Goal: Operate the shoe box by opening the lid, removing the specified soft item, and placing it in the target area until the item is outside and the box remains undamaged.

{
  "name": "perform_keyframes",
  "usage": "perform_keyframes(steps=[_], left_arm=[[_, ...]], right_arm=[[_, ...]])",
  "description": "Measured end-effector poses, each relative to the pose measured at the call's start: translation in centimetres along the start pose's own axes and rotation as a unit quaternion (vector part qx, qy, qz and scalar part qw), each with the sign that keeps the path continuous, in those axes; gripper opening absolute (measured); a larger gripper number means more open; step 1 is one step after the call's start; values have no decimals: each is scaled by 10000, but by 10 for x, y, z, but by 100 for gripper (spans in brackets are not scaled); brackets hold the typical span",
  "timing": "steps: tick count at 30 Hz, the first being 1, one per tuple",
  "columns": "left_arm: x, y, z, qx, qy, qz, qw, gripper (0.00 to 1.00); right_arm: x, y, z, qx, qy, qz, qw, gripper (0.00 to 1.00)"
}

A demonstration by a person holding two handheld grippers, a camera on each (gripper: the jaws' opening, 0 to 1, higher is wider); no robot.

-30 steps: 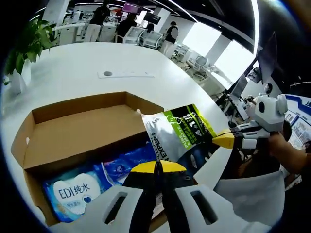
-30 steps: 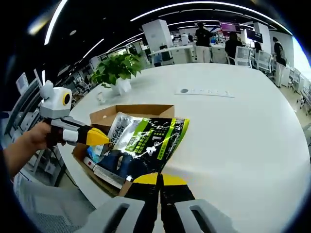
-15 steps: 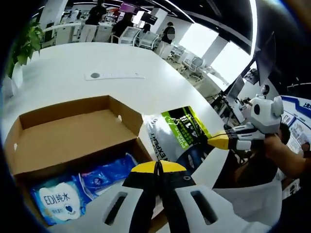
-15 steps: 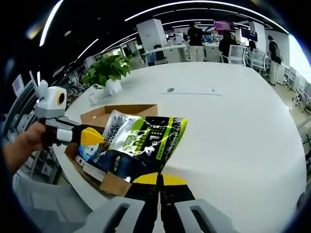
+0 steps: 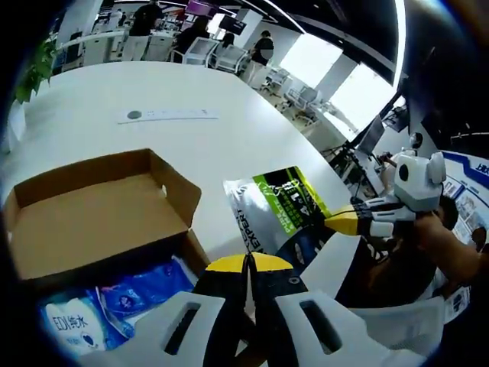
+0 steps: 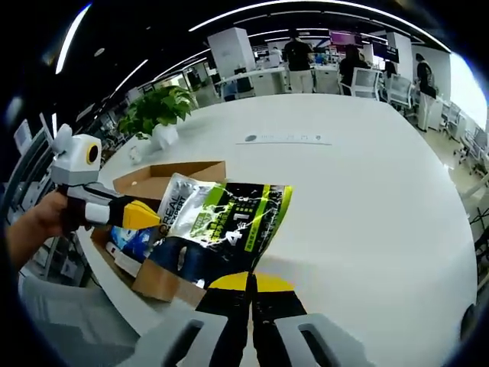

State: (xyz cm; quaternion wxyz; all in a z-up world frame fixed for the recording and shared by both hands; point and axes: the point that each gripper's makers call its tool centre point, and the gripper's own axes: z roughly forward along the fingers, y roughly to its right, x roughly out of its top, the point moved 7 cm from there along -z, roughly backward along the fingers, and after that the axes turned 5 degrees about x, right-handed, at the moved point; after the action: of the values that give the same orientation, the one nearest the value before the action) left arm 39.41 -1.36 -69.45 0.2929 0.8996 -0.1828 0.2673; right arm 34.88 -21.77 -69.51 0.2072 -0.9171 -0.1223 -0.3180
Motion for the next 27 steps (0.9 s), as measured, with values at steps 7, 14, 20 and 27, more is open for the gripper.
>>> perform_keyframes(steps=[7, 14, 20, 27], left_arm=[[1, 2, 16, 65, -72, -34, 9999, 0], [2, 0, 33, 176, -110, -93, 9997, 0], [-1, -2, 47, 339, -180, -68, 9992, 0], [1, -3, 58, 401, -157, -61, 9991, 0]], right_arm=[[-2, 15, 6, -49, -35, 15, 10000, 0], [-1, 29, 15, -91, -68, -6, 9999, 0], [-2, 39, 27, -134, -129, -44, 9998, 0], [-6, 52, 40, -205, -205, -39, 9996, 0]])
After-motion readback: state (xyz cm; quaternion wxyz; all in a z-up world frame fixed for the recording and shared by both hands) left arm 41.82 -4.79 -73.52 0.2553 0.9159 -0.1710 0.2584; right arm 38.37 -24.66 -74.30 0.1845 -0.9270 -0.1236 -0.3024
